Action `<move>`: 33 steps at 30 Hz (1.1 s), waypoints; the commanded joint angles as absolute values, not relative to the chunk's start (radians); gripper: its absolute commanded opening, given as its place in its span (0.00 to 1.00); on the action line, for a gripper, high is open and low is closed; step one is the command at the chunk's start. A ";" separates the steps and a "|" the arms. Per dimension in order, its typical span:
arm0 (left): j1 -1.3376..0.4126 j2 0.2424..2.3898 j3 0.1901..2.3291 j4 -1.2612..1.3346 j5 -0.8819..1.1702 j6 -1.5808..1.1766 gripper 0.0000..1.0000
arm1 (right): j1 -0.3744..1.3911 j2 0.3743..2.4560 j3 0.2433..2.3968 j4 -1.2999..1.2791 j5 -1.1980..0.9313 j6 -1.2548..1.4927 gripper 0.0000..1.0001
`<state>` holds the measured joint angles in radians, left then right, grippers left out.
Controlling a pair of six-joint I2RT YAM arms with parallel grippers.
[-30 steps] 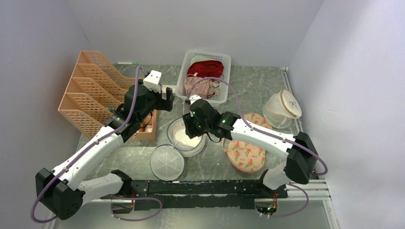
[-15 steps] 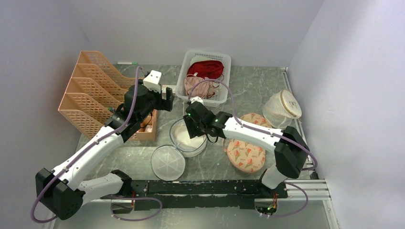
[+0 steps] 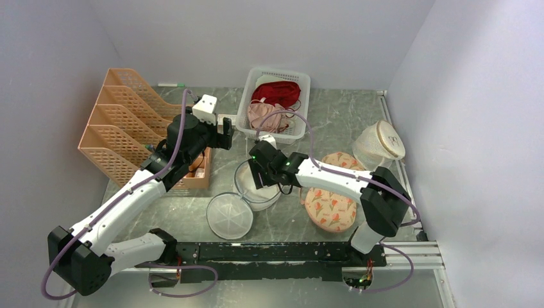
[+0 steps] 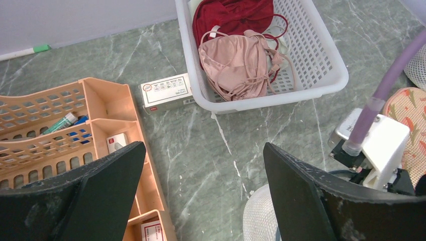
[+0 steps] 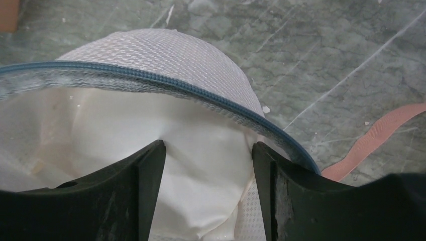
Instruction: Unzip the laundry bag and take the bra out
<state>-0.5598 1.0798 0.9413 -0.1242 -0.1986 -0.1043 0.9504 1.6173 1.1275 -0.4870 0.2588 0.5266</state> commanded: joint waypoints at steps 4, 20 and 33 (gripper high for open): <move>-0.553 1.086 0.956 -0.115 -0.199 -0.101 0.99 | 0.940 1.646 1.080 -0.406 0.279 0.537 0.55; -0.554 1.091 0.957 -0.116 -0.198 -0.102 0.99 | 0.950 1.619 1.082 -0.387 0.402 0.480 0.38; -0.553 1.094 0.956 -0.117 -0.204 -0.099 1.00 | 0.951 1.678 1.104 -0.338 0.415 0.437 0.14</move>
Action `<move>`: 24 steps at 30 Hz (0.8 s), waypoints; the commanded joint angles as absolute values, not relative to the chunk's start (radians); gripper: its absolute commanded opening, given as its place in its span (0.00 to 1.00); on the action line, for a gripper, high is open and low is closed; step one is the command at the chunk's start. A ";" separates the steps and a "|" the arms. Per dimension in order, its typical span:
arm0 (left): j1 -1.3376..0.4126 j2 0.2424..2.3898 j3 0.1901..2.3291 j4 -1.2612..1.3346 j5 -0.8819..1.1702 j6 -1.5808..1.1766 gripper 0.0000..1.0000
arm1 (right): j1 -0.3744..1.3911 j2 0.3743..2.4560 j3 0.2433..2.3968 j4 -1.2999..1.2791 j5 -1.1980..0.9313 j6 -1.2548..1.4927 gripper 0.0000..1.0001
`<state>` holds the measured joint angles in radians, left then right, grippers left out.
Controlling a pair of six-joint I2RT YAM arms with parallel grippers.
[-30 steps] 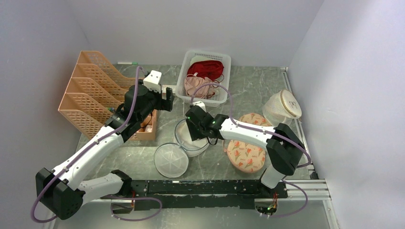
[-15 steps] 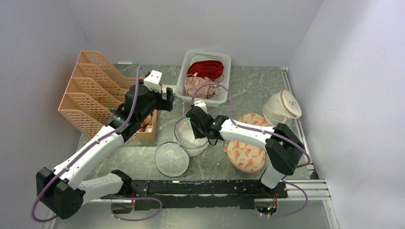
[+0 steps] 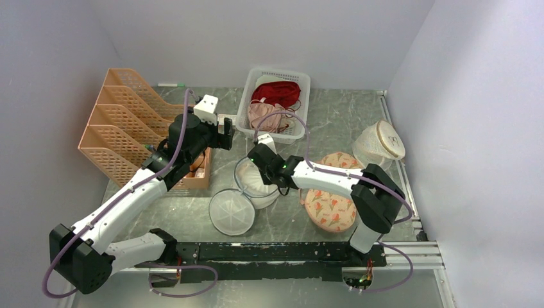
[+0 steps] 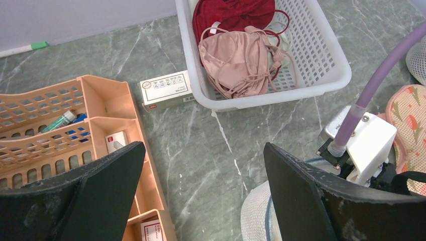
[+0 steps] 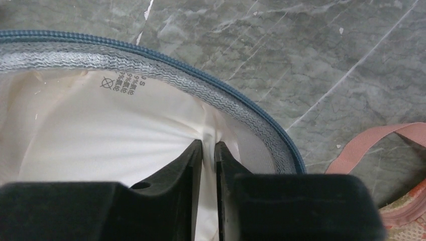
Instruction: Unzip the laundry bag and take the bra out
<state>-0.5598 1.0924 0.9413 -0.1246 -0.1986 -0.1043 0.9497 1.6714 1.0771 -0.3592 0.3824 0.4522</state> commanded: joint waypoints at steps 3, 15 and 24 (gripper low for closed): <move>-0.553 1.095 0.957 -0.116 -0.203 -0.098 1.00 | 0.953 1.654 1.109 -0.337 0.390 0.423 0.03; -0.554 1.098 0.958 -0.117 -0.203 -0.099 1.00 | 0.956 1.517 1.077 -0.308 0.223 0.412 0.00; -0.553 1.100 0.958 -0.117 -0.201 -0.098 1.00 | 0.956 1.410 1.048 -0.232 0.066 0.447 0.00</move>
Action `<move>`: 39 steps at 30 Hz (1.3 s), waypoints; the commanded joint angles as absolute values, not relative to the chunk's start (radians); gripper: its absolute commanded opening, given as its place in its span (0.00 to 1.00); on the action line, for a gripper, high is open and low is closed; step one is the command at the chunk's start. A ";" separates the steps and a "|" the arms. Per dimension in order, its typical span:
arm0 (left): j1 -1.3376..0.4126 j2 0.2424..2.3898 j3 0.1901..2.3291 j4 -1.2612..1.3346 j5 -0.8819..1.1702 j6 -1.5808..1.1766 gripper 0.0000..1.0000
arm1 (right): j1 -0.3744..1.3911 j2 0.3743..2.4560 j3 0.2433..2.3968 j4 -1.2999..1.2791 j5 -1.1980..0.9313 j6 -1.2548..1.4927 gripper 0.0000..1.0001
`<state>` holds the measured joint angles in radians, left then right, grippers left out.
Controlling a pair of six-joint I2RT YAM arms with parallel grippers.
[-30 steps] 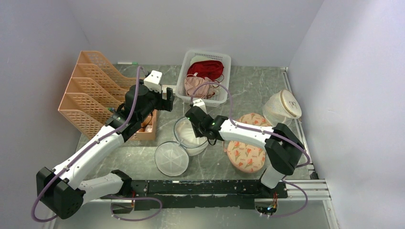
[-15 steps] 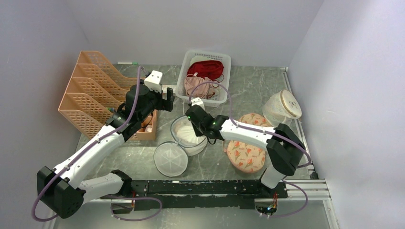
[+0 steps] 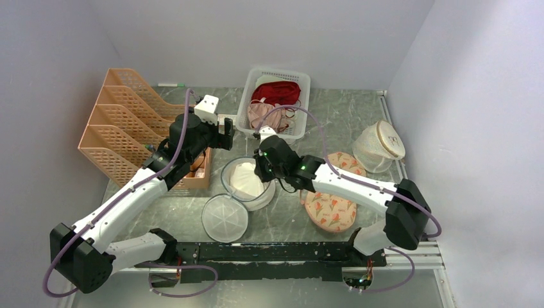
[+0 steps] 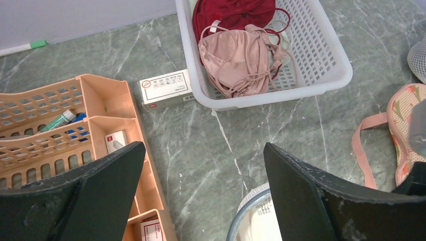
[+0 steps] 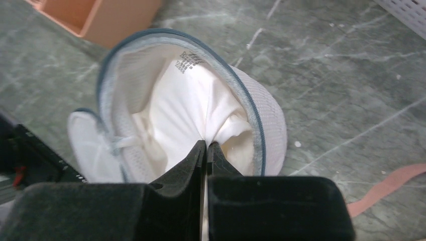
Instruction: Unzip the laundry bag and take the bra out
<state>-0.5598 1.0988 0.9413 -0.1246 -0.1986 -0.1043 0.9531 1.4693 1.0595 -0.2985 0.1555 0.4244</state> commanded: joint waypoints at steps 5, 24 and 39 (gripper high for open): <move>-0.554 1.099 0.958 -0.117 -0.199 -0.100 1.00 | 0.956 1.360 1.053 -0.214 0.059 0.470 0.00; -0.554 1.053 0.940 -0.106 -0.253 -0.106 1.00 | 0.954 1.185 1.116 -0.185 0.246 0.433 0.00; -0.553 1.025 0.929 -0.093 -0.273 -0.106 1.00 | 0.920 1.157 1.162 -0.153 0.377 0.457 0.00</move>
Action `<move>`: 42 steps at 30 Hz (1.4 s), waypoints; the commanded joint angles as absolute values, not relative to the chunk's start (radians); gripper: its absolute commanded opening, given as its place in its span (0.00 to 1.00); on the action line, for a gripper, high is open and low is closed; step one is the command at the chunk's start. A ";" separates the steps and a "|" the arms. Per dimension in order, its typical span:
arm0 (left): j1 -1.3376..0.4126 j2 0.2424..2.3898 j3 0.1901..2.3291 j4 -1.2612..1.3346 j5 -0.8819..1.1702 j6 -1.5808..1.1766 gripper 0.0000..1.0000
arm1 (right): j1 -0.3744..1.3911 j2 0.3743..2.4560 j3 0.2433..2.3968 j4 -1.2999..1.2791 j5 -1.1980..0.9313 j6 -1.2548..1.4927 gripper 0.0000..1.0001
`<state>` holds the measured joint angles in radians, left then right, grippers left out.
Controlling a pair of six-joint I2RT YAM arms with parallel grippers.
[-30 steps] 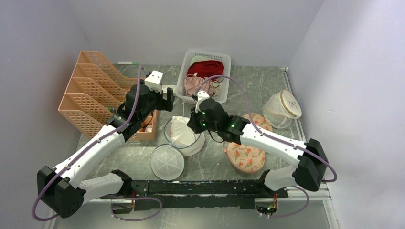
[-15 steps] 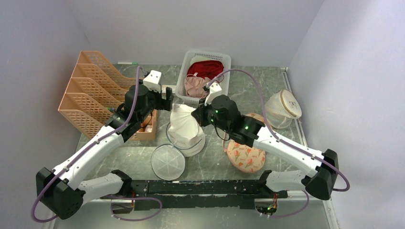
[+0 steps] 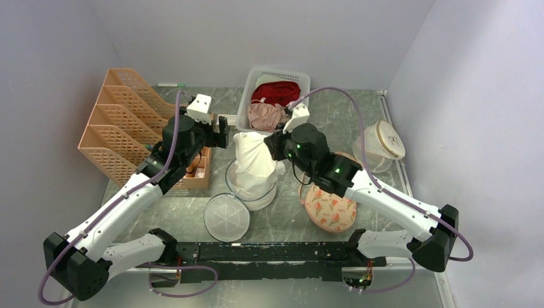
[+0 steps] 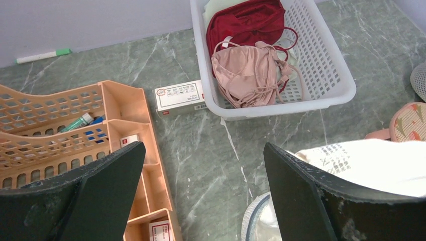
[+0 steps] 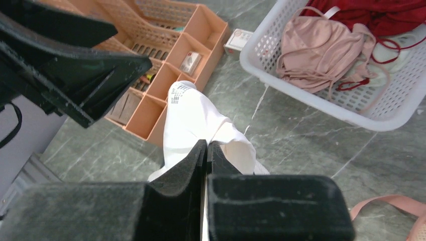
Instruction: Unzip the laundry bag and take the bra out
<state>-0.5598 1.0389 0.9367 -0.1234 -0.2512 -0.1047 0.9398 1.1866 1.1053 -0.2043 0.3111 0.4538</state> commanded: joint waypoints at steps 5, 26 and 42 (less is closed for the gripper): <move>-0.553 1.001 0.920 -0.084 -0.299 -0.106 1.00 | 0.841 1.172 1.246 -0.158 0.363 0.435 0.00; -0.554 1.005 0.920 -0.084 -0.327 -0.090 1.00 | 0.484 1.412 1.501 -0.036 0.080 0.453 0.00; -0.553 1.021 0.915 -0.079 -0.331 -0.085 1.00 | 0.268 1.909 1.960 0.052 -0.241 0.492 0.00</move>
<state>-0.5598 1.0168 0.9207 -0.1181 -0.3119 -0.1005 0.2977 1.8084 1.8072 0.0185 -0.1184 0.4797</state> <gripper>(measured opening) 0.998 0.007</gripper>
